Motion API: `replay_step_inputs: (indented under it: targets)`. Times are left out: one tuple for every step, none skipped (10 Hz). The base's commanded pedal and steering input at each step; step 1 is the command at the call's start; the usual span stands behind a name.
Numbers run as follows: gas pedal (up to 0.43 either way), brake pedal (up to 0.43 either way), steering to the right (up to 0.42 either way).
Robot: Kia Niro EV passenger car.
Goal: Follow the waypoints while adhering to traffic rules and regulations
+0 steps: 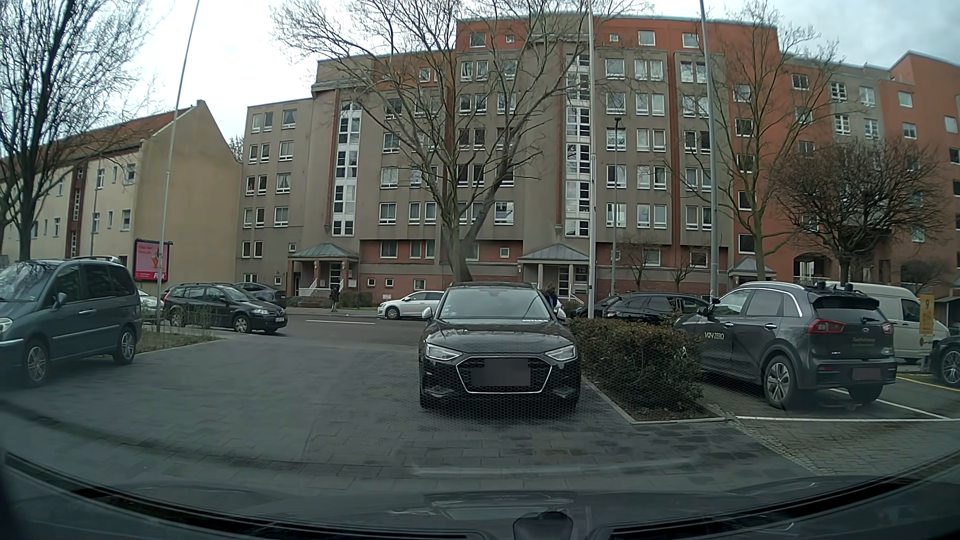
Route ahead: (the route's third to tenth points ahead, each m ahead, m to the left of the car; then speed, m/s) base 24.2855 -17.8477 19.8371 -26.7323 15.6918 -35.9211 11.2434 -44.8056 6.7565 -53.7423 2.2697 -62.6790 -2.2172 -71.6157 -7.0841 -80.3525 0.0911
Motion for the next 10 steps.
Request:
replay_step_inputs:
  targets:
    - [0.000, 0.049, -0.697]
    - [0.000, 0.055, -0.706]
    - [0.000, 0.049, -0.736]
    - [0.000, 0.049, -0.770]
    - [0.000, 0.049, -0.795]
    - [0.000, 0.049, -0.814]
    - [0.000, 0.049, -0.833]
    - [0.000, 0.043, -0.849]
    - [0.000, 0.037, -0.867]
    - [0.000, 0.037, -0.877]
